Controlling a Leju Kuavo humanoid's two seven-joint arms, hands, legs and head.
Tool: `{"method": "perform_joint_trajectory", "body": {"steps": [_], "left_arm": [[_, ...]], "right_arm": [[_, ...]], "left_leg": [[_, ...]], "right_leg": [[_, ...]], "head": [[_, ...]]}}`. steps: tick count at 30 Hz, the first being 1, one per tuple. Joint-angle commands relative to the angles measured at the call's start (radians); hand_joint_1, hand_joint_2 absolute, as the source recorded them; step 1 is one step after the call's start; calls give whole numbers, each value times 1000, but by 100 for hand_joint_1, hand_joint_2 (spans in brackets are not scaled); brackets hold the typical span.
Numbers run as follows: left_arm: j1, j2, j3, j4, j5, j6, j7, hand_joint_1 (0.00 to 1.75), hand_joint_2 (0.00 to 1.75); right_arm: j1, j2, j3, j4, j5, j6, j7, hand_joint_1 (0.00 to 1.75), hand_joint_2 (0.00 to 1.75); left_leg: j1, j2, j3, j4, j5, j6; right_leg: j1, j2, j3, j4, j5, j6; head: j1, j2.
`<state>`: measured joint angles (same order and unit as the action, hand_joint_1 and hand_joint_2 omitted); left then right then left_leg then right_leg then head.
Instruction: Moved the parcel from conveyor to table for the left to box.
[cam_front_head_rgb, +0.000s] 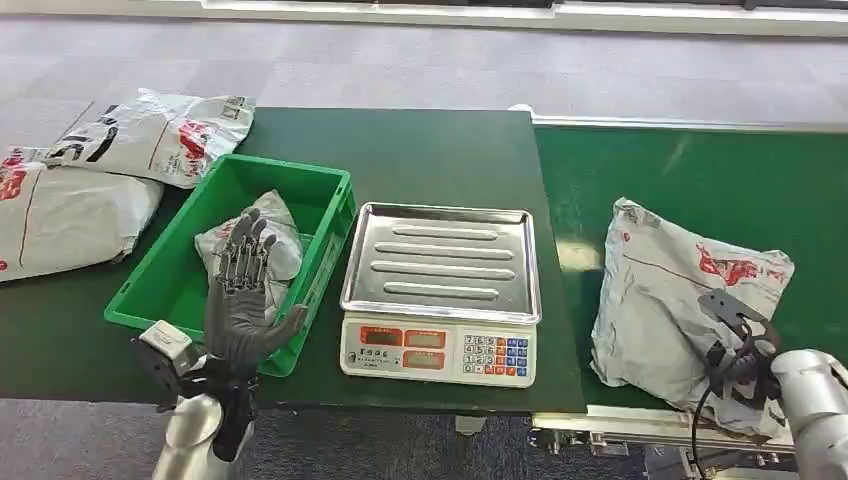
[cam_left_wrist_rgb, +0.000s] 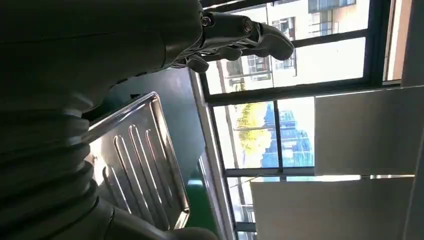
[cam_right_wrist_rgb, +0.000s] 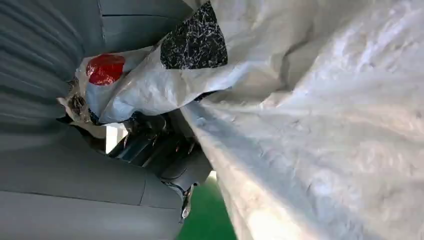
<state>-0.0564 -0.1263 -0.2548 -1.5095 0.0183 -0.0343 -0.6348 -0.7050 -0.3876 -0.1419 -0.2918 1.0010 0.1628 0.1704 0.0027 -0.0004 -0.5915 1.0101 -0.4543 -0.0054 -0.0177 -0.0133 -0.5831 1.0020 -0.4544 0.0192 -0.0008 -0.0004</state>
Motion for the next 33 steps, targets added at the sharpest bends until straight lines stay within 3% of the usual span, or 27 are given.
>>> {"method": "perform_joint_trajectory", "body": {"steps": [1, 5, 9, 15, 18, 25, 30, 32, 33], "left_arm": [[45, 16, 26, -34, -6, 26, -10, 0, 175], [33, 6, 29, -31, -10, 36, -13, 0, 175], [19, -1, 22, -24, -13, 44, -12, 0, 175], [-11, 9, 22, 13, -16, 41, -20, 0, 175], [-14, 9, 24, 16, -16, 41, -20, 0, 175], [-11, 7, 25, 12, -17, 40, -21, 0, 175], [-11, 7, 25, 12, -17, 40, -21, 0, 175], [-20, 11, 20, 17, -20, 33, -24, 0, 175], [-35, 14, 16, 29, -22, 28, -25, 0, 175]], "right_arm": [[-84, 117, -126, -65, -108, -372, -334, 175, 175], [-80, 178, -152, -236, -232, -558, -572, 175, 175], [-31, 208, -107, -425, -371, -650, -639, 175, 175], [-27, 270, 97, -502, -425, -521, -675, 175, 175], [-30, 284, 114, -503, -419, -537, -658, 175, 175], [-26, 260, 131, -502, -449, -536, -660, 175, 175], [-26, 260, 131, -502, -449, -536, -660, 175, 175], [-37, 281, 180, -501, -448, -479, -680, 175, 175], [-66, 317, 248, -476, -433, -363, -617, 175, 175]], "left_leg": [[0, 7, 1, -1, -1, -1], [-1, 13, 0, -1, -1, -1], [0, 7, 0, -1, 0, -1], [1, 8, 1, -1, 1, -1], [1, 12, 2, -3, 1, -2], [1, 1, -1, -1, 2, -1], [1, 2, 0, -1, 2, -1], [1, 2, -1, -1, 2, -1], [1, 3, 0, -2, 2, -1]], "right_leg": [[0, 8, -2, 0, 1, -1], [0, 14, -5, 2, 3, -2], [0, 8, -4, 1, 2, -2], [1, 9, -3, 0, 2, -2], [1, 13, -4, 0, 3, -3], [1, 2, -3, 1, 1, -1], [1, 3, -3, 1, 1, -1], [1, 3, -3, 0, 1, -2], [1, 4, -3, 0, 2, -2]], "head": [[0, 0], [0, 0], [0, 0], [0, 0], [0, 0], [0, 0], [0, 0], [0, 0], [0, 0]]}}
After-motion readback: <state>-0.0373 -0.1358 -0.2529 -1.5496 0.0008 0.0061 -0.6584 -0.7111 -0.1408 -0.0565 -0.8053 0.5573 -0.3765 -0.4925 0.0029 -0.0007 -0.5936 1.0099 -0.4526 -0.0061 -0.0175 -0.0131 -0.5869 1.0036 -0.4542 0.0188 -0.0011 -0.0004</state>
